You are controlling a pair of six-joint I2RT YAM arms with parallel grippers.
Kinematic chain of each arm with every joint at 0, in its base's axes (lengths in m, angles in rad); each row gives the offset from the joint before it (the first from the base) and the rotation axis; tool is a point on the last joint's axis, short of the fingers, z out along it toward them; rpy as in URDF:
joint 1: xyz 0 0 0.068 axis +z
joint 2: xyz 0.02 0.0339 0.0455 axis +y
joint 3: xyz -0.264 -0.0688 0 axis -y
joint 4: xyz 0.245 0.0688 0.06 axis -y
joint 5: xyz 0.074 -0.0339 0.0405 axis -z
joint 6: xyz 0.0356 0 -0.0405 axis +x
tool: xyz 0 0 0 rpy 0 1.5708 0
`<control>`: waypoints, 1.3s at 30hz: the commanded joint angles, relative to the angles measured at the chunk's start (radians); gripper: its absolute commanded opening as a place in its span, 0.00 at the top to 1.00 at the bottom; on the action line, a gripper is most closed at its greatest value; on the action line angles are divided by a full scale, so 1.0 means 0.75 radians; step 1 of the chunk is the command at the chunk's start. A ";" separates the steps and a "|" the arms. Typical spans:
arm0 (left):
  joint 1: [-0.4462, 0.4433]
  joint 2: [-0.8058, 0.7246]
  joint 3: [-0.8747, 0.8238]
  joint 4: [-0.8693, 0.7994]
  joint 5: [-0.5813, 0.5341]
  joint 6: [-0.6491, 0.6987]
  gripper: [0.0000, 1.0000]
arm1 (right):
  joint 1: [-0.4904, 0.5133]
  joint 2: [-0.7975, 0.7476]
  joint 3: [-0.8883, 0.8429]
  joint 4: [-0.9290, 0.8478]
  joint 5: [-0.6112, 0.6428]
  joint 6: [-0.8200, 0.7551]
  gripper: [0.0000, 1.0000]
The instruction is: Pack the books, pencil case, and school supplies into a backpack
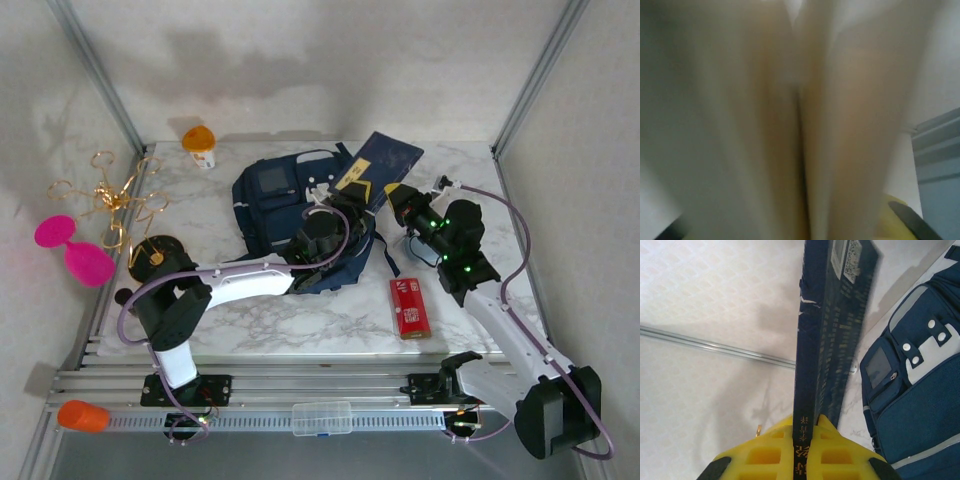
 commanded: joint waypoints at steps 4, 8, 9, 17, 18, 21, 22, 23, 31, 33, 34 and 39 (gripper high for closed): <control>0.039 -0.035 0.027 -0.018 0.066 0.123 1.00 | 0.015 -0.027 0.042 -0.030 0.045 -0.141 0.77; 0.163 -0.044 0.041 -0.126 0.426 0.320 1.00 | 0.002 -0.022 0.160 -0.265 0.026 -0.292 0.44; 0.200 -0.057 0.028 -0.170 0.525 0.372 1.00 | -0.003 -0.024 0.186 -0.327 0.017 -0.324 0.38; 0.471 -0.233 -0.096 -0.487 1.145 0.864 1.00 | -0.151 0.029 0.324 -0.850 -0.118 -0.547 0.01; 0.493 -0.259 -0.086 -0.586 1.183 0.949 1.00 | -0.190 0.045 0.323 -0.859 -0.191 -0.576 0.01; 0.530 -0.335 -0.056 -0.816 1.272 1.171 1.00 | -0.272 0.130 0.365 -0.922 -0.393 -0.700 0.01; 0.537 -0.358 -0.060 -0.828 1.331 1.210 1.00 | -0.292 0.161 0.383 -0.943 -0.465 -0.743 0.01; 0.539 -0.375 -0.062 -0.839 1.373 1.240 1.00 | -0.307 0.187 0.399 -0.944 -0.545 -0.772 0.01; 0.540 -0.409 -0.094 -0.690 1.564 1.160 1.00 | -0.329 0.269 0.335 -0.569 -1.018 -0.571 0.04; 0.533 -0.419 -0.100 -0.573 1.582 1.102 1.00 | -0.330 0.294 0.356 -0.631 -1.015 -0.605 0.06; 0.533 -0.426 -0.108 -0.536 1.578 1.074 1.00 | -0.331 0.297 0.365 -0.654 -1.003 -0.632 0.08; 0.514 -0.404 -0.139 -0.326 1.616 0.901 1.00 | -0.342 0.287 0.303 -0.519 -1.075 -0.550 0.15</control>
